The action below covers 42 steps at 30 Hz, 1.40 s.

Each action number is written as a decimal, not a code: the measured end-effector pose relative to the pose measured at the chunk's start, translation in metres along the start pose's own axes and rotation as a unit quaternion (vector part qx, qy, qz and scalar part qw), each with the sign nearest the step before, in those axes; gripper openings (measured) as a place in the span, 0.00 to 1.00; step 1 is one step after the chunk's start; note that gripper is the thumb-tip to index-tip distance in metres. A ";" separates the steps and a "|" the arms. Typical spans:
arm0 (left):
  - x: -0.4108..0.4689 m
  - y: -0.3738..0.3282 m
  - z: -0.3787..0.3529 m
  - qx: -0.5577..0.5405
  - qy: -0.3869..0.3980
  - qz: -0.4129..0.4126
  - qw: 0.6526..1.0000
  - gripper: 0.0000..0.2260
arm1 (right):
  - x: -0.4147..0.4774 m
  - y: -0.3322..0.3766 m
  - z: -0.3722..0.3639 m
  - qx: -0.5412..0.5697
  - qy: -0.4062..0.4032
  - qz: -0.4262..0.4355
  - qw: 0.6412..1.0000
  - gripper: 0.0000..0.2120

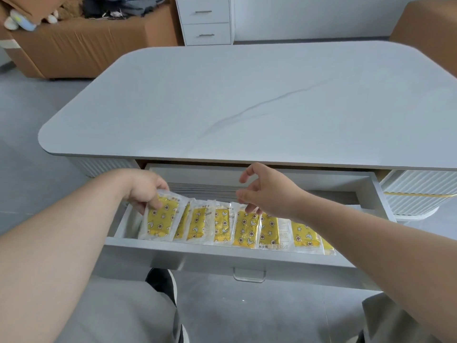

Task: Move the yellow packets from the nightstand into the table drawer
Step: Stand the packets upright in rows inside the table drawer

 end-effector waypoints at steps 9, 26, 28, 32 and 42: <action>0.014 0.029 -0.012 -0.001 -0.046 0.042 0.998 0.11 | 0.002 0.001 -0.004 -0.048 0.005 0.011 0.999 0.12; -0.062 -0.109 -0.042 0.294 -0.099 -0.158 0.938 0.37 | -0.023 -0.007 0.026 -0.203 -0.013 0.038 0.978 0.07; -0.073 -0.123 -0.059 0.290 -0.073 -0.181 0.937 0.43 | -0.034 -0.014 0.027 -0.257 -0.003 0.039 0.965 0.08; -0.082 -0.132 -0.097 0.304 -0.013 -0.209 0.929 0.54 | -0.056 -0.027 0.028 -0.347 0.016 0.025 0.938 0.14; -0.090 -0.150 -0.113 0.390 -0.105 -0.298 0.865 0.69 | -0.105 -0.053 0.026 -0.411 0.114 0.034 0.904 0.45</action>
Point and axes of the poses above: each hand's wrist, its own x-axis towards the middle knuckle, its own z-axis out of the back of the hand, y = z × x, the point moved 9 cm from there along x, towards the middle knuckle, and after that the axes turned 2 degrees about -x, right-handed, at the moved point
